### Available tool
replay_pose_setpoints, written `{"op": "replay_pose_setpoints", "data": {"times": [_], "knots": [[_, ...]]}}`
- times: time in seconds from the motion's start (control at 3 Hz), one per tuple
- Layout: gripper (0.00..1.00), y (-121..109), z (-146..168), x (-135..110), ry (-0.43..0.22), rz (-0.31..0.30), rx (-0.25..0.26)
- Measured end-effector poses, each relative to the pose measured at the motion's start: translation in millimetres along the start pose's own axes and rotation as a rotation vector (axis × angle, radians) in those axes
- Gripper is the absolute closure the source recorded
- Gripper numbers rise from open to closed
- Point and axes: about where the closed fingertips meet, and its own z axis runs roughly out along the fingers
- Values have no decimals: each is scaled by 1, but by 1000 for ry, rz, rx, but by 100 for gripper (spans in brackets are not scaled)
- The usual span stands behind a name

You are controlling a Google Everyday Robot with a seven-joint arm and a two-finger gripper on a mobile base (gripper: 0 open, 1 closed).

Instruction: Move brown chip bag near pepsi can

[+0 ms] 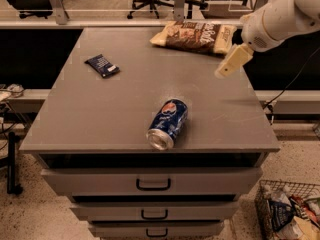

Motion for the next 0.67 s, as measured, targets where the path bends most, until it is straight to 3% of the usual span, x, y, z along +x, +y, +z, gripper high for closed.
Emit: {"op": "replay_pose_setpoints", "data": {"times": [0.67], "knots": [[0,-67,77,-9,-158,163,121]]}}
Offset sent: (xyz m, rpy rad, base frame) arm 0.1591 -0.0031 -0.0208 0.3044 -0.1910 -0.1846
